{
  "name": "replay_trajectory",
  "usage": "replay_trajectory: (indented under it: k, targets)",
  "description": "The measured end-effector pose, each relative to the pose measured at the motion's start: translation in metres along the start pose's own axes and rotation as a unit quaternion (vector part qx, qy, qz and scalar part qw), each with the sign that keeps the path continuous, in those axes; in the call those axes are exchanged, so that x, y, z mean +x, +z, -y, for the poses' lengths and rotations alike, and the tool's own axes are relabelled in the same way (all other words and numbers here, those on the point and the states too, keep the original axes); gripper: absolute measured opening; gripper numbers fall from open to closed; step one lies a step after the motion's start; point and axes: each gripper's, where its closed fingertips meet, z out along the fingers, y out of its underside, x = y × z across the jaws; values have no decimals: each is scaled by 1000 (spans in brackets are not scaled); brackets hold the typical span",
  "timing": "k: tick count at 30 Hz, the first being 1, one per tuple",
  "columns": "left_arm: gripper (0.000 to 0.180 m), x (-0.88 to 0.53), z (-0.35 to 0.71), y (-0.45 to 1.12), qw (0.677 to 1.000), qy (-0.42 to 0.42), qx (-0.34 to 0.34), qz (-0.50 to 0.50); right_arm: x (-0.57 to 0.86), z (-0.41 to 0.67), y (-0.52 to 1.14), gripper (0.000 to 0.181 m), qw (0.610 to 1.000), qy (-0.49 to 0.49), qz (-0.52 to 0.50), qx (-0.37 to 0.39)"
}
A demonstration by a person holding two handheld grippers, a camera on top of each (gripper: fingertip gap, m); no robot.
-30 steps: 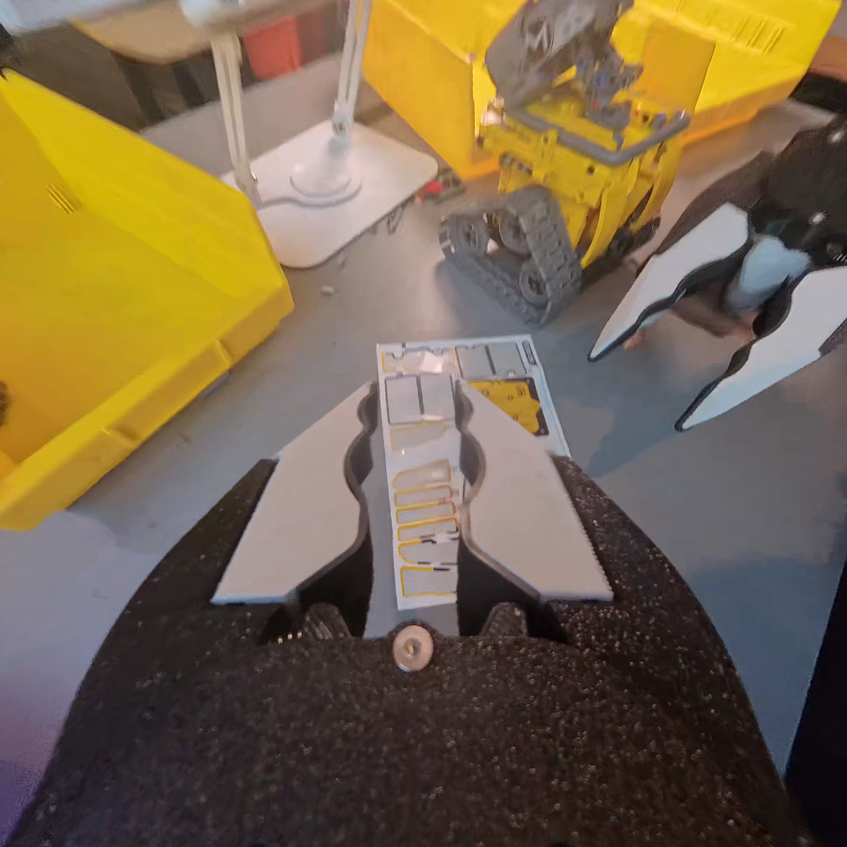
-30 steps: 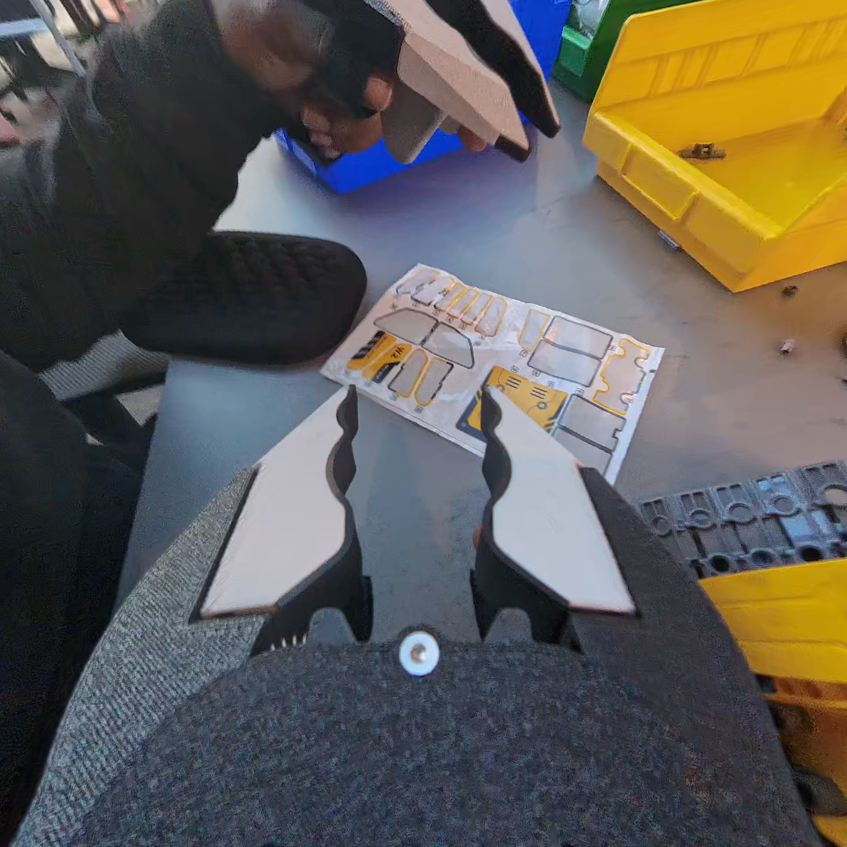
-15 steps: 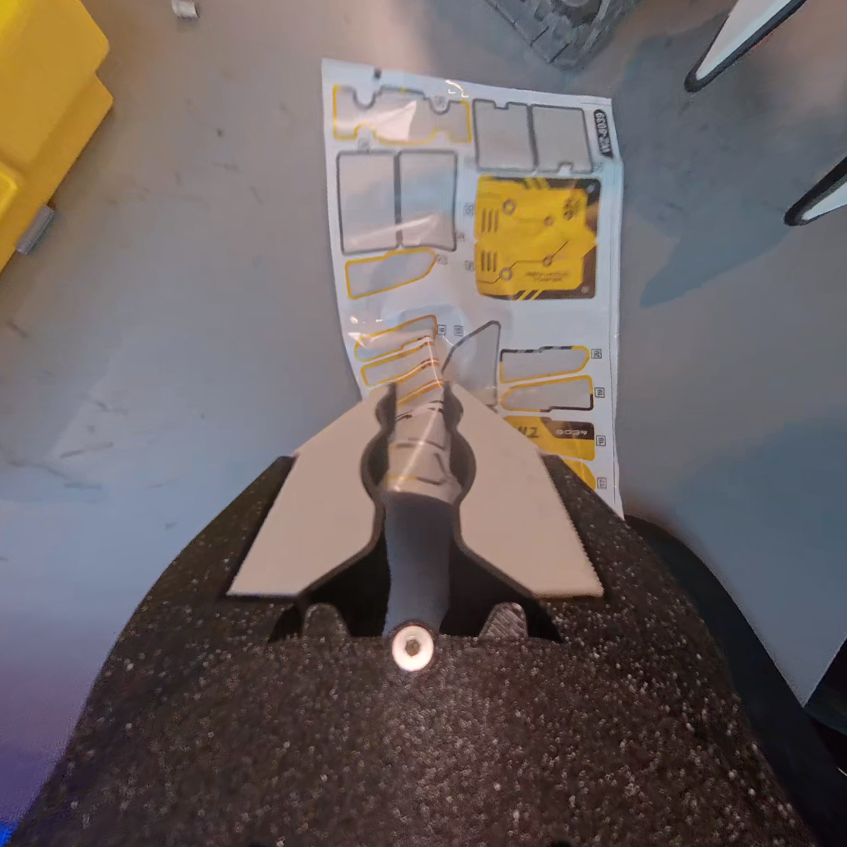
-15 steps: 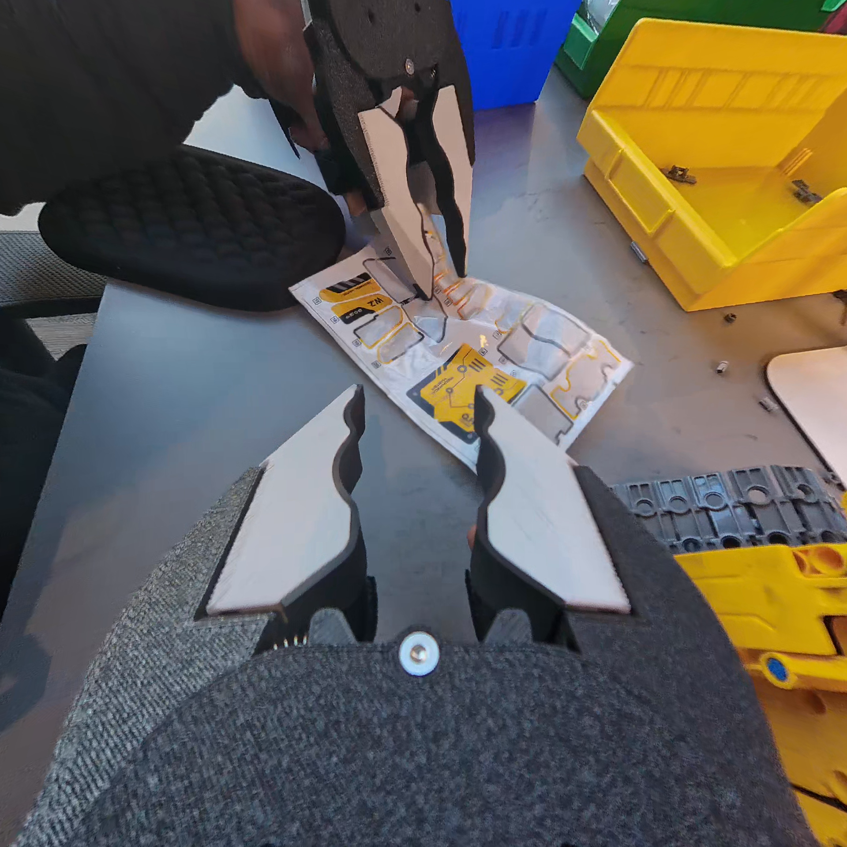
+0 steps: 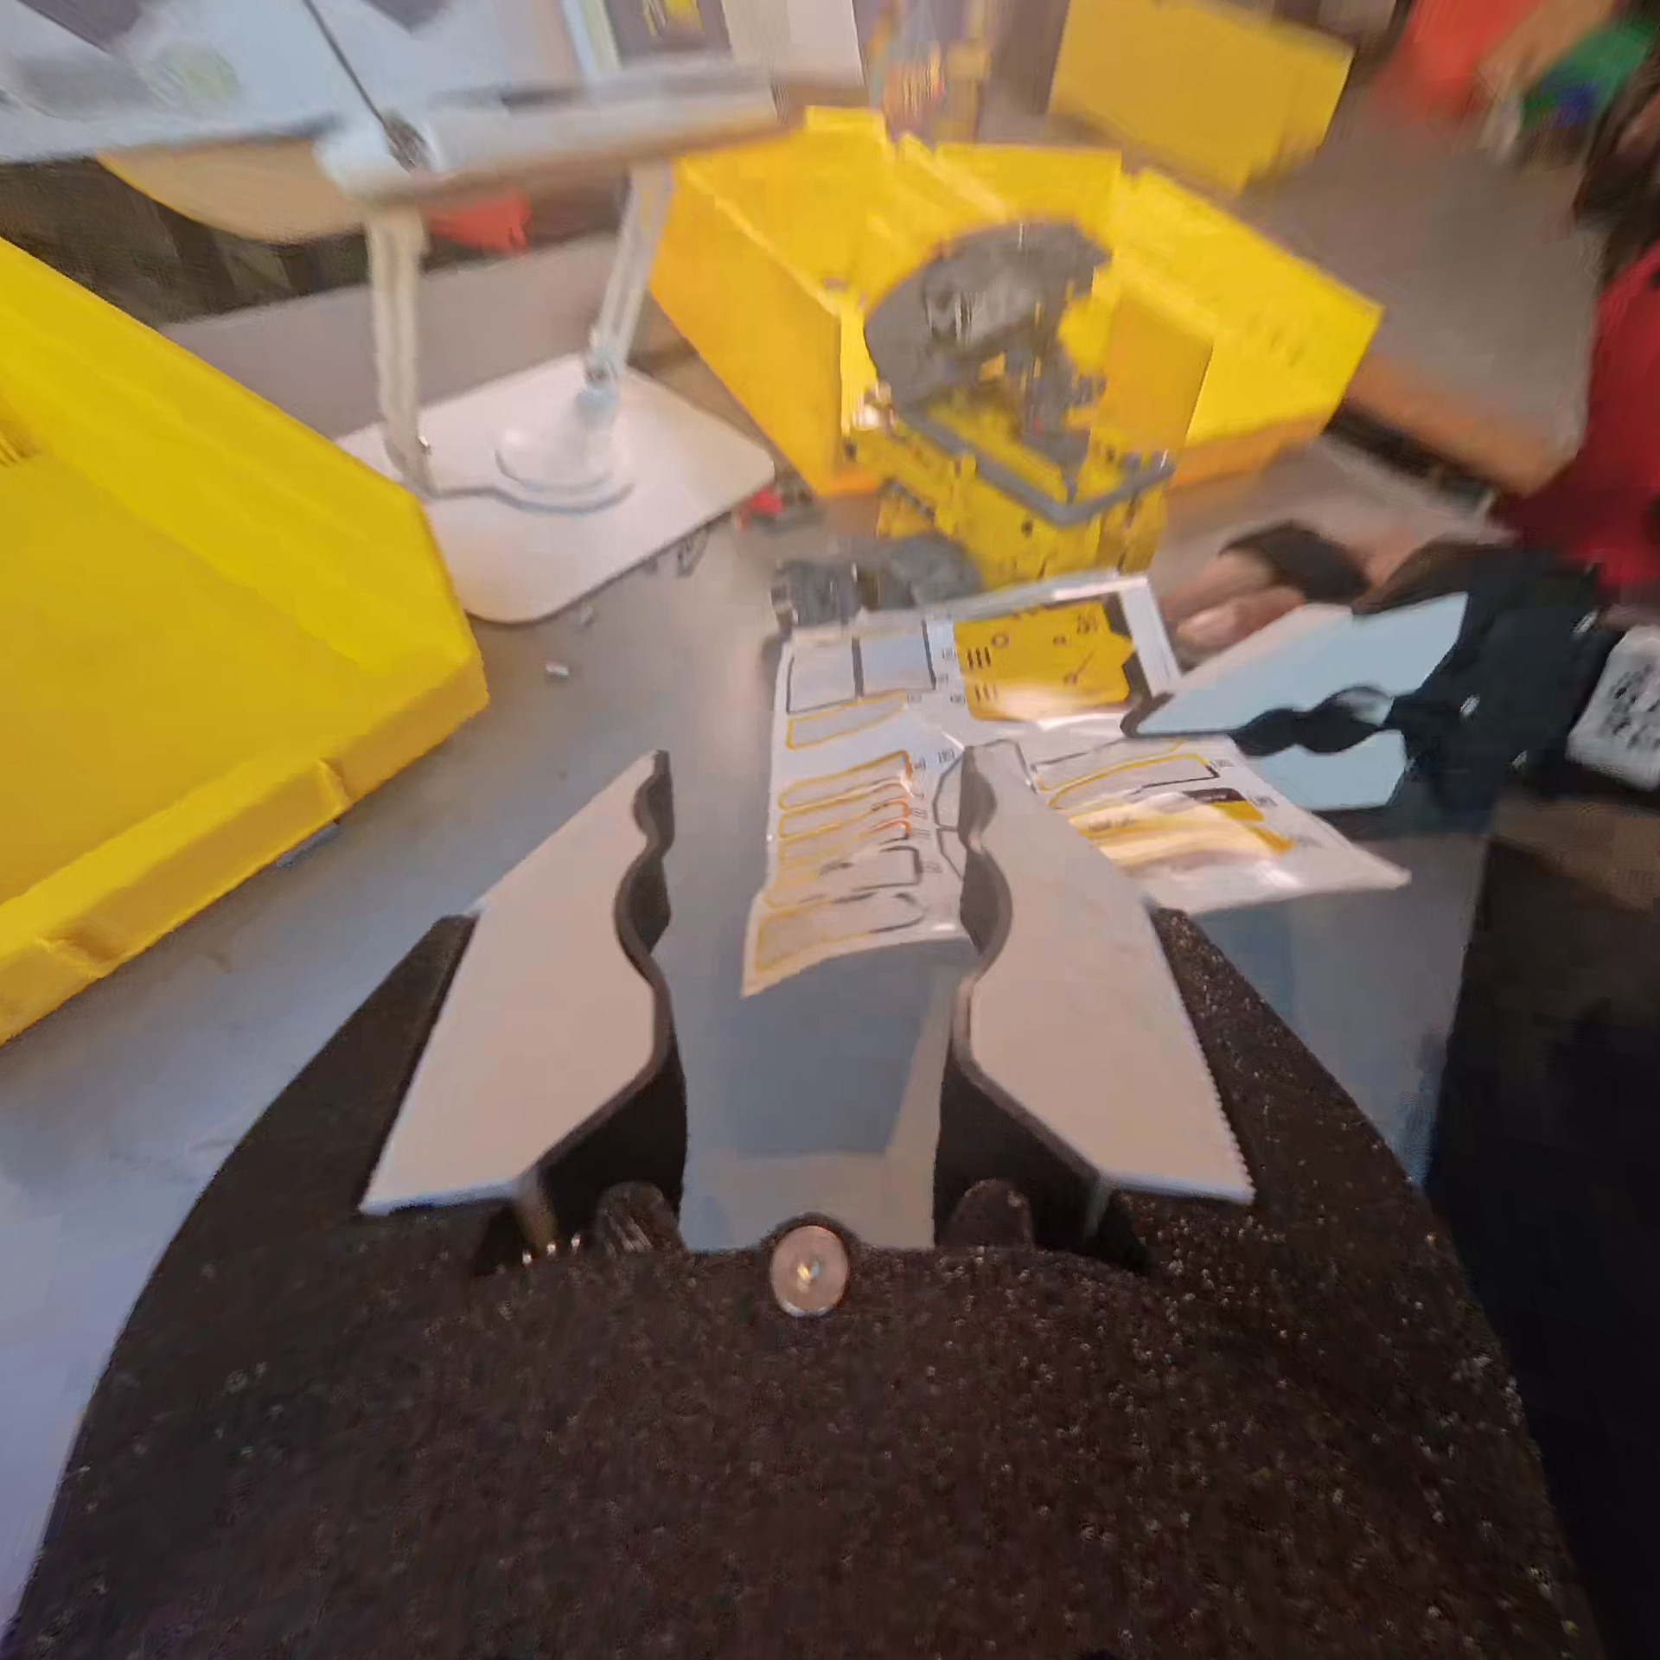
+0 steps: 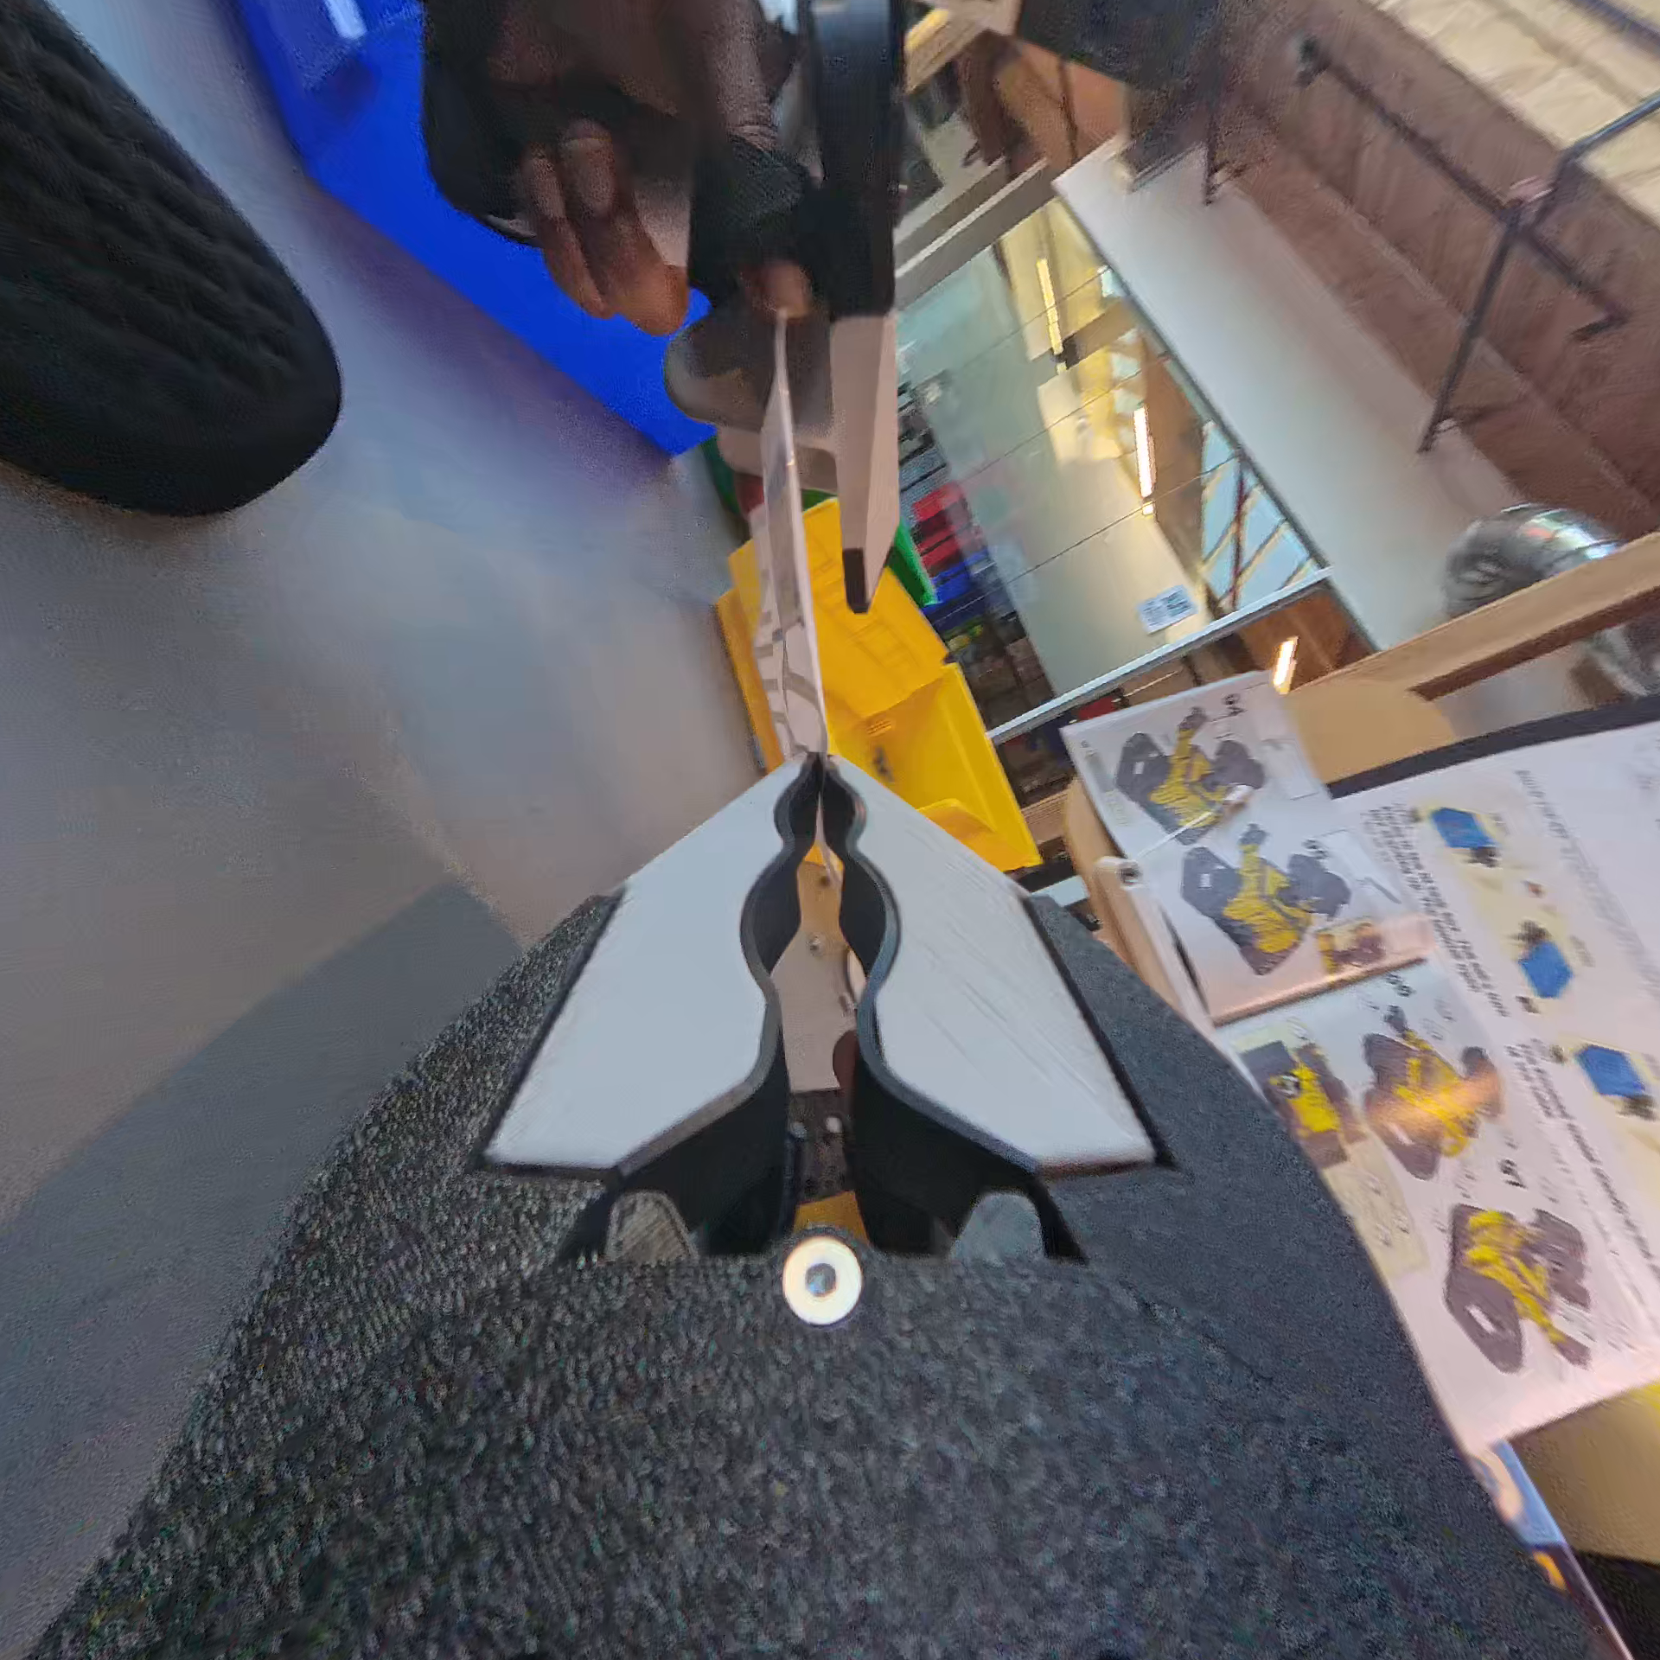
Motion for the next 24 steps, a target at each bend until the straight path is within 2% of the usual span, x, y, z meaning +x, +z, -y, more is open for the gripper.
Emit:
replay_trajectory:
  k: [3, 5, 7, 10, 11, 12, 14, 16, 24]
  targets:
    - [71, 3, 29, -41, 981, -125, 142, -45, 33, 12, -15, 0, 995, -41, -84, 32]
    - [70, 27, 35, -58, 945, -214, 204, -140, 49, 19, -23, 0, 987, -87, -130, 48]
    - [70, 59, 30, -58, 910, -277, 214, -222, 58, 25, -24, 0, 979, -123, -155, 53]
    - [69, 111, 29, -49, 864, -323, 219, -320, 49, 32, -17, 0, 971, -171, -154, 63]
    - [57, 118, 31, -46, 861, -321, 229, -321, 43, 33, -13, 0, 969, -184, -151, 64]
    - [37, 123, 31, -43, 869, -305, 235, -312, 38, 33, -10, 0, 968, -192, -148, 65]
    - [21, 123, 25, -34, 905, -247, 232, -258, 30, 31, -7, 0, 969, -194, -141, 61]
    - [2, 117, 19, -34, 925, -211, 235, -211, 28, 28, -8, 0, 971, -188, -136, 57]
    - [0, 120, 5, -42, 939, -143, 245, -192, -13, 34, -8, 3, 994, -68, -28, 82]
